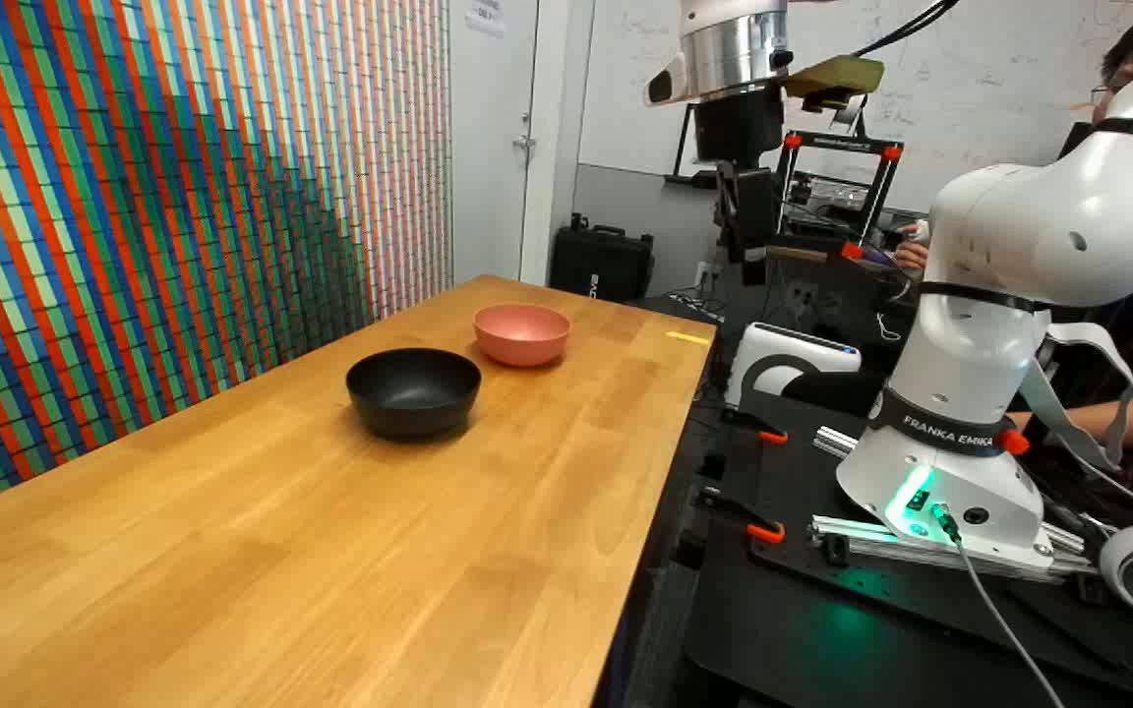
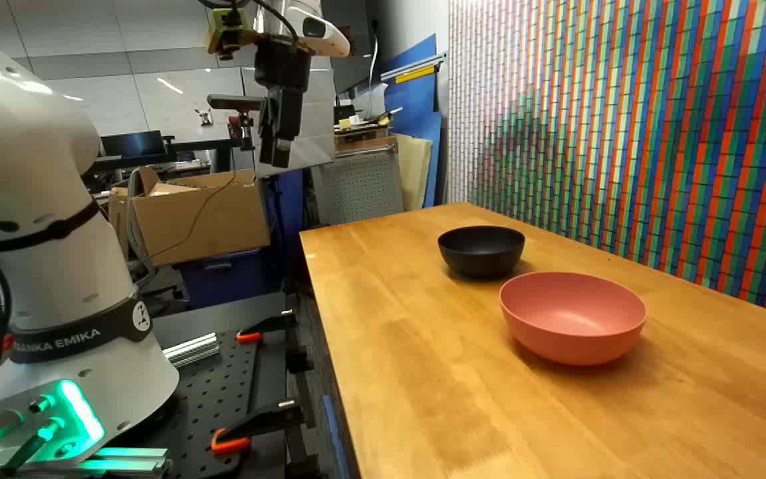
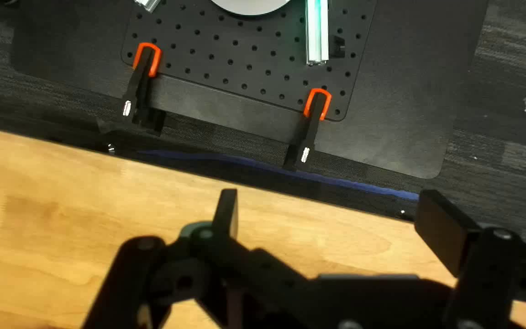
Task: Put the black bowl on top of the pink bowl
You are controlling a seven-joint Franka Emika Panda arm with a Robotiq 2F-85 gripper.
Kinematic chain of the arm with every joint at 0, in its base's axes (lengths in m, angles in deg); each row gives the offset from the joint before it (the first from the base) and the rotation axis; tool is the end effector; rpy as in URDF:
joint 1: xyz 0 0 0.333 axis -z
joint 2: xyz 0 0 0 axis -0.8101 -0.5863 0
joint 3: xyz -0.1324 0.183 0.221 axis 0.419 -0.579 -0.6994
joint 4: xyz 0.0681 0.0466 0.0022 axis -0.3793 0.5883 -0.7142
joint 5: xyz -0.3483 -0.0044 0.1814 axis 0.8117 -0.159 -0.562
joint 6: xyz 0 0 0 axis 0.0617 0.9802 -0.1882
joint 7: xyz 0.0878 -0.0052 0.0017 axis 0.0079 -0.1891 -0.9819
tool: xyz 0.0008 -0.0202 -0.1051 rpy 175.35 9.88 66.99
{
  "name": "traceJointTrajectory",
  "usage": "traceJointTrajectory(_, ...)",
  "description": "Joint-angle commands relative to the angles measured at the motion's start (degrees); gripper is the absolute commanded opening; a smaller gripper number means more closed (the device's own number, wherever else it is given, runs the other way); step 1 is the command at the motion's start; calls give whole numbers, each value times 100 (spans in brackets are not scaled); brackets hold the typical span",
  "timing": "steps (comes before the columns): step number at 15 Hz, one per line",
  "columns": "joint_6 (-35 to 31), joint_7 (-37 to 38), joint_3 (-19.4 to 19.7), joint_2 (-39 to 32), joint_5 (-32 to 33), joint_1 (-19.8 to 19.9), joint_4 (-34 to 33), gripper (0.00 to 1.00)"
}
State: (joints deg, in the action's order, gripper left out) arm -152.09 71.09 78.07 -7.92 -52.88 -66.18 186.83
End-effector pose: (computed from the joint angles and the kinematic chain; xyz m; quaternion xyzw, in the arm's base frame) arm 0.2850 0.1232 0.4168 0.9784 0.1455 -0.1448 0.0241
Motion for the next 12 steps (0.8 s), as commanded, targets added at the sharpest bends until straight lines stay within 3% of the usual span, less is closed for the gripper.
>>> traceJointTrajectory(1,10,1,2,-1,2,-2,-14,100)
traceJointTrajectory(4,9,1,2,3,2,-2,-17,100)
traceJointTrajectory(6,-358,201,-34,-180,-44,80,-117,100)
traceJointTrajectory(12,-2600,1229,-79,-1778,-406,385,-1019,100)
